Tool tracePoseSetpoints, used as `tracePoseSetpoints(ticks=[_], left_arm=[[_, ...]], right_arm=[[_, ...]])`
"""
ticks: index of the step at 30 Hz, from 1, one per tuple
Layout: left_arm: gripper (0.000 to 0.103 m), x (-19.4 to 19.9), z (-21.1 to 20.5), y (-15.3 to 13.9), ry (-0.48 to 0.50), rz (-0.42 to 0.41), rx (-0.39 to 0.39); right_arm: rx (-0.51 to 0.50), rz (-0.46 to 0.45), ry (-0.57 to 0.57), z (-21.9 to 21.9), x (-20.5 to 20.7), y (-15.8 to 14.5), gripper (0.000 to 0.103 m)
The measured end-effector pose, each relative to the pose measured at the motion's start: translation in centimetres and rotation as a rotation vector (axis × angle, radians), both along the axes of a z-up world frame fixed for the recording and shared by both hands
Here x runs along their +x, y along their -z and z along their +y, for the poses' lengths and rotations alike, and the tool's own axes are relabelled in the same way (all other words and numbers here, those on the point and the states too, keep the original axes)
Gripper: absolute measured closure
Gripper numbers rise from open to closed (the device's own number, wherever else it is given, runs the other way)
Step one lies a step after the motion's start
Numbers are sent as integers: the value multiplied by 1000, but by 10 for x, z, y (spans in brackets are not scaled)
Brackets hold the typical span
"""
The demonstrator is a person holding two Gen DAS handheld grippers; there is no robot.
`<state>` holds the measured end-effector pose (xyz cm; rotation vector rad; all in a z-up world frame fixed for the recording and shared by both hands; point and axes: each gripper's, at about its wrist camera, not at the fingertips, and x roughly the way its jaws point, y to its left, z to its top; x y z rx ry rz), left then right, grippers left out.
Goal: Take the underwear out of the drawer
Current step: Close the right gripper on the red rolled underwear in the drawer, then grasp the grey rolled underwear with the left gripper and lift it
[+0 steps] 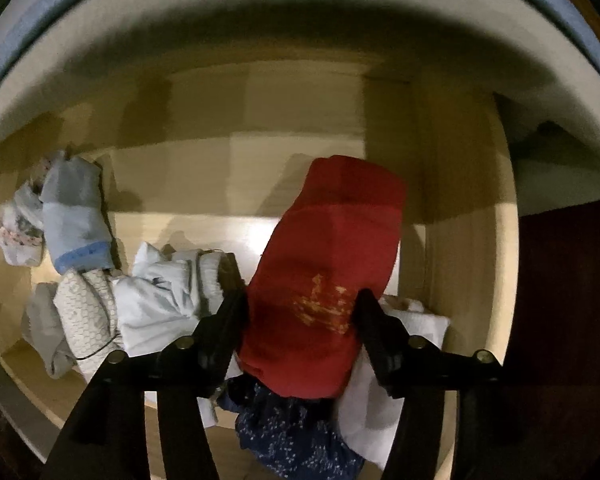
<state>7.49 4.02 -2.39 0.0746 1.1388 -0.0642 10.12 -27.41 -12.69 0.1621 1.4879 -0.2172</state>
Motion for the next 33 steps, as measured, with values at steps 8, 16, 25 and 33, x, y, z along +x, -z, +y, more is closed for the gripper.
tracePoseSetpoints(ticks=[8,16,25,33], left_arm=[[44,0,0,2,9,14,8],[44,0,-3,6,21,30,15],[44,3,-13,22,73,111,14],[44,8,-19,42,106,233,-27]], right_arm=[[-37,40,-35,8,6,7,53],[-48,-17,-42,12,-7,0,63],[-18,-172,-13,13,-47,-40,64],[61,-255,3,8,-79,-65,64]])
